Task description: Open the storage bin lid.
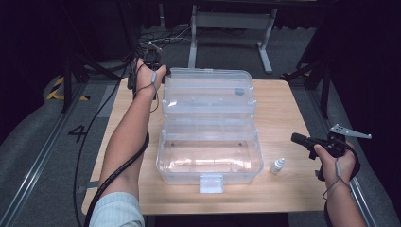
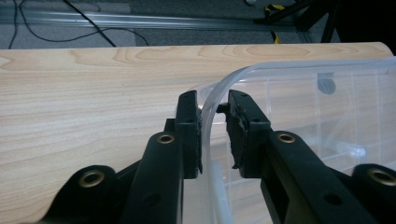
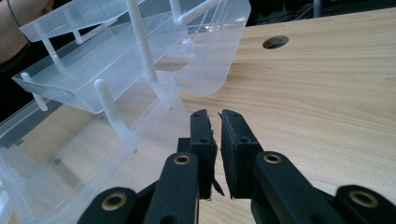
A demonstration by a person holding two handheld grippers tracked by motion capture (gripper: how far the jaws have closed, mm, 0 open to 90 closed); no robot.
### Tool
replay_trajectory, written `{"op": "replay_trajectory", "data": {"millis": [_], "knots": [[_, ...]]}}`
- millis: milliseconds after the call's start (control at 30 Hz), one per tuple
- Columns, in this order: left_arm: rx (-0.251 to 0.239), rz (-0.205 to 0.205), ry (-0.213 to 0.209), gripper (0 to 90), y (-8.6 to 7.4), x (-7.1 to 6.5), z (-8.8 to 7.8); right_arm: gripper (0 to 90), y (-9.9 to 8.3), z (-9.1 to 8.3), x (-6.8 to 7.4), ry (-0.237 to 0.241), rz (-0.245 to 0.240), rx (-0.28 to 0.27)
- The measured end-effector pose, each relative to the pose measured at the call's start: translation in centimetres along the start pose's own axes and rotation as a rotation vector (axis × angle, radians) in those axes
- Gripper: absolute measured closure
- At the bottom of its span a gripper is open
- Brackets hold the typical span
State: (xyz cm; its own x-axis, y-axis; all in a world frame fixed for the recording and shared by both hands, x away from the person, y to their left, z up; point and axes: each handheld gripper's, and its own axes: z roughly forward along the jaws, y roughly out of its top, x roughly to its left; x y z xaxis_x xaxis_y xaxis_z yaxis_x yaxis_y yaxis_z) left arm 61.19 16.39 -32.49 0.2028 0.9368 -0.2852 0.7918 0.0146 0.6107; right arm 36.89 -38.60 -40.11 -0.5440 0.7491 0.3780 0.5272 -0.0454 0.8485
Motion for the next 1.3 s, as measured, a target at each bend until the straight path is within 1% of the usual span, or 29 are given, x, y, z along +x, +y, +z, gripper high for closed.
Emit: {"op": "replay_trajectory", "data": {"millis": [100,133,233,267,367,400,433,467,533,600,667,700,733,800,833,900,933,967,1000,1067,1133,1167,1200,1233,1300], "knots": [[0.0,-0.021,-0.025,72.2,0.0,0.3,0.3,83.3,0.0,0.0,0.0,-0.001,0.0,0.001],[0.0,-0.021,-0.025,71.3,0.0,0.3,0.3,83.3,0.0,0.0,-0.1,0.0,0.0,0.002],[-0.01,-0.044,-0.042,68.8,0.0,0.5,0.6,83.1,0.0,0.0,-0.1,0.0,0.003,0.004],[-0.01,-0.044,-0.042,68.1,0.0,0.5,0.6,83.2,-0.1,0.1,-0.2,0.001,0.002,0.002],[-0.036,-0.051,-0.044,67.1,-0.1,0.7,0.8,83.0,-0.1,0.0,-0.2,-0.001,0.006,0.007],[-0.08,-0.048,-0.032,67.9,-0.1,0.7,0.9,83.0,-0.1,0.0,-0.3,-0.001,0.005,0.004],[-0.08,-0.048,-0.032,72.2,-0.1,0.7,0.9,83.0,-0.1,0.0,-0.3,-0.002,0.005,0.004],[-0.084,-0.068,-0.048,72.8,-0.1,0.8,0.9,82.9,-0.1,0.0,-0.3,-0.001,0.003,0.003],[-0.089,-0.069,-0.058,71.3,-0.1,0.8,1.1,82.8,-0.1,0.1,-0.4,0.0,0.004,0.003],[-0.094,-0.071,-0.057,70.4,-0.1,0.7,1.2,82.8,-0.1,0.1,-0.4,-0.001,0.006,0.004],[-0.102,-0.081,-0.058,64.9,-0.1,0.9,1.1,82.4,-0.1,0.1,-0.4,-0.001,0.006,0.002],[-0.105,-0.078,-0.055,61.5,-0.1,1.0,1.0,82.2,-0.1,0.0,-0.4,0.0,0.005,0.001],[-0.112,-0.076,-0.061,58.8,-0.2,1.1,0.9,81.8,-0.1,0.0,-0.4,0.0,0.007,0.0],[-0.118,-0.078,-0.059,55.9,-0.2,1.2,0.8,81.5,-0.1,0.0,-0.4,0.002,0.007,-0.002],[-0.126,-0.076,-0.06,55.9,-0.3,1.3,0.6,81.3,-0.1,0.0,-0.4,0.001,0.007,-0.002],[-0.145,-0.058,-0.05,53.0,-0.3,1.3,0.2,80.5,-0.1,0.1,-0.4,0.0,0.005,-0.002],[-0.151,-0.055,-0.058,51.9,-0.4,1.3,-0.3,79.5,-0.1,0.2,-0.3,0.003,0.002,-0.002],[-0.151,-0.055,-0.058,49.7,-0.4,1.3,-0.3,79.5,-0.1,0.2,-0.3,0.003,0.002,-0.002],[-0.156,-0.048,-0.07,50.1,-0.4,1.2,-0.7,78.6,0.0,0.2,-0.2,0.004,-0.001,0.002],[-0.175,-0.015,-0.055,49.5,-0.5,0.9,-1.4,77.9,0.1,0.3,-0.1,0.006,-0.004,-0.001],[-0.186,0.002,-0.057,48.1,-0.6,0.6,-2.3,76.0,0.2,0.3,0.1,0.009,-0.008,-0.003],[-0.198,0.022,-0.044,47.1,-0.7,0.3,-3.1,73.9,0.4,0.3,0.3,0.011,-0.012,-0.002],[-0.198,0.022,-0.044,46.7,-0.7,0.3,-3.1,73.9,0.4,0.3,0.3,0.011,-0.012,-0.002],[-0.204,0.03,-0.044,46.0,-0.8,0.2,-3.6,72.1,0.5,0.4,0.5,0.017,-0.021,0.0],[-0.21,0.04,-0.051,45.8,-1.2,0.0,-4.6,71.3,0.5,0.4,0.7,0.018,-0.017,0.003]]}}
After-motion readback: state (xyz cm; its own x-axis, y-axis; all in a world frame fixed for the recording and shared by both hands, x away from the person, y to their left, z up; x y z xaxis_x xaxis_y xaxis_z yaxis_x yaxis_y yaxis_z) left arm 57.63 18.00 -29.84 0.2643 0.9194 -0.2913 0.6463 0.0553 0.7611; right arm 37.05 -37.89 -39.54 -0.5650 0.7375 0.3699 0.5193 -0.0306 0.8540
